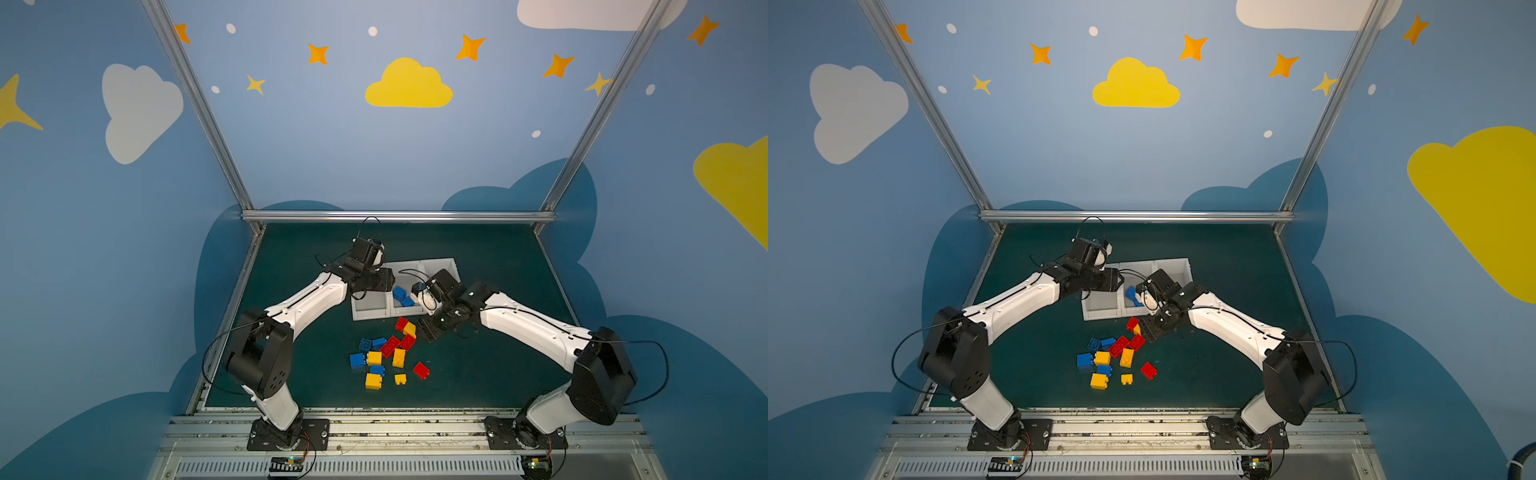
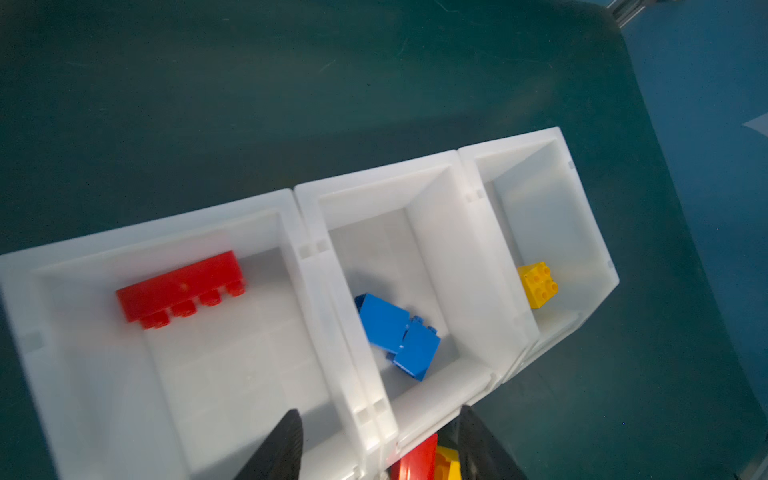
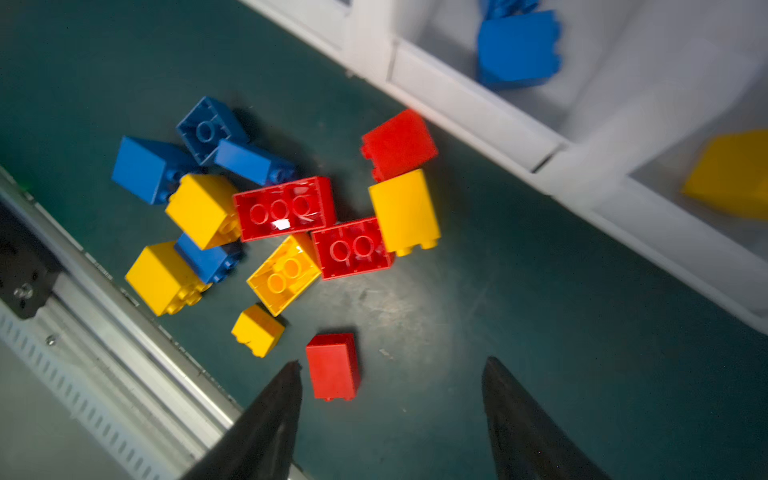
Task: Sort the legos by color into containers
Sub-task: 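Grasp a yellow brick with the right gripper while the left gripper draws back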
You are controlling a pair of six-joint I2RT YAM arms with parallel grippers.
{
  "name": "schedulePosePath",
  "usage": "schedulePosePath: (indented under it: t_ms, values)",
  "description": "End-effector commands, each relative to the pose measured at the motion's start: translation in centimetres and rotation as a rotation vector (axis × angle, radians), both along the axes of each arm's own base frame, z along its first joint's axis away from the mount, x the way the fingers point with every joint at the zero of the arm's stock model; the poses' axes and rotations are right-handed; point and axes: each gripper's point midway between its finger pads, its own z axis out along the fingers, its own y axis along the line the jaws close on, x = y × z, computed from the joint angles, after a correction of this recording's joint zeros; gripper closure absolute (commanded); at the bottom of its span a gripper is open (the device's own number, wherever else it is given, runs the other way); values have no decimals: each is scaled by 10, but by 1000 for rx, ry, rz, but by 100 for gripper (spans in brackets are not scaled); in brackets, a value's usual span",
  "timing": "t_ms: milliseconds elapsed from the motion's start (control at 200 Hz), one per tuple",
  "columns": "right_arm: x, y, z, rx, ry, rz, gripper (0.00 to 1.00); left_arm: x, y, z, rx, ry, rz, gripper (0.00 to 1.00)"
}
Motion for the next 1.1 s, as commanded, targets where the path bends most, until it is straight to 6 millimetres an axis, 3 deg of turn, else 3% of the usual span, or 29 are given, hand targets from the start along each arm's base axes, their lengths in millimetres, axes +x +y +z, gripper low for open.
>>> schedulePosePath:
  t_ms: [0,225,496,901,1096]
  values:
    - [5,-4,-12,-64,24,-10,32,-1,19,13,-7,-36,54,40]
    - [15,12,-28,-76,49,-43,35,-15,50,16,-3,-58,143,39]
    - [32,30,-42,-102,37,-62,36,-33,71,10,5,-51,205,38]
    - [44,44,-65,-139,54,-57,41,-43,84,9,3,-54,239,37]
    - [46,41,-70,-156,49,-63,53,-44,85,6,-1,-45,245,37]
